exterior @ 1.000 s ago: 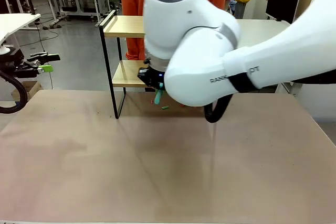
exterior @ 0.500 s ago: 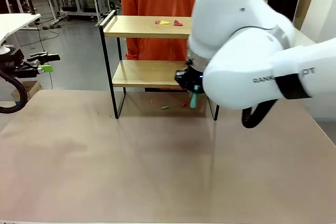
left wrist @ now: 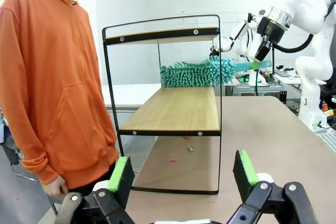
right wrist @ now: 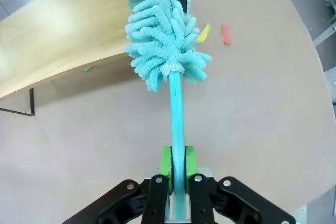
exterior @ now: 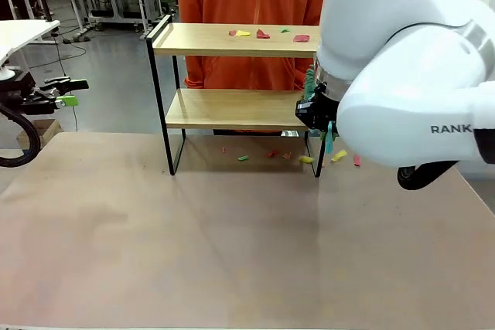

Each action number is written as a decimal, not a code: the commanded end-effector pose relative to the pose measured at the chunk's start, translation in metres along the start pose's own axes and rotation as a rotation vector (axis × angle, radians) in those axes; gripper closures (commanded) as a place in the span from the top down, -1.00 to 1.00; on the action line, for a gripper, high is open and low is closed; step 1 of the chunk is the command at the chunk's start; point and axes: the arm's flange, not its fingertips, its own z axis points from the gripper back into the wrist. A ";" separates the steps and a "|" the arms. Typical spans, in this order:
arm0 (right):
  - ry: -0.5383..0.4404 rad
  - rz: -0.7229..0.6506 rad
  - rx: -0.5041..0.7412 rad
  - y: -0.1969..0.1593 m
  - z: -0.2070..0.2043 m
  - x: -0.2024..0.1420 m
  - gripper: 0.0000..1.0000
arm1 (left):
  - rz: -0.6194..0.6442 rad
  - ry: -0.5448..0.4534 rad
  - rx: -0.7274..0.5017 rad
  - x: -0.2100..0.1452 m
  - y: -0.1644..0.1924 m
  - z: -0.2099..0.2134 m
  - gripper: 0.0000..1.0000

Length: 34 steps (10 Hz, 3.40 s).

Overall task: Clean the shelf.
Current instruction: Clean the specific section of the Shelf indicated by the human with the Duster.

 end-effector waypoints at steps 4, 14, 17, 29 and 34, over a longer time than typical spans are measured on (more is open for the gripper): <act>0.018 -0.004 -0.006 0.002 -0.013 0.000 -0.74 | -0.003 0.002 -0.003 0.003 -0.002 -0.001 1.00; -0.050 0.764 0.593 -0.077 0.057 -0.038 -0.74 | -0.003 0.002 -0.003 0.003 -0.002 -0.001 1.00; 0.073 0.948 0.593 -0.122 0.080 -0.057 -0.74 | -0.003 0.002 -0.003 0.003 -0.002 -0.001 1.00; 0.529 1.060 0.424 -0.214 0.094 -0.080 -0.74 | -0.003 0.002 -0.003 0.003 -0.002 -0.001 1.00; 0.529 1.060 0.424 -0.214 0.094 -0.080 -0.74 | -0.003 0.002 -0.003 0.003 -0.002 -0.001 1.00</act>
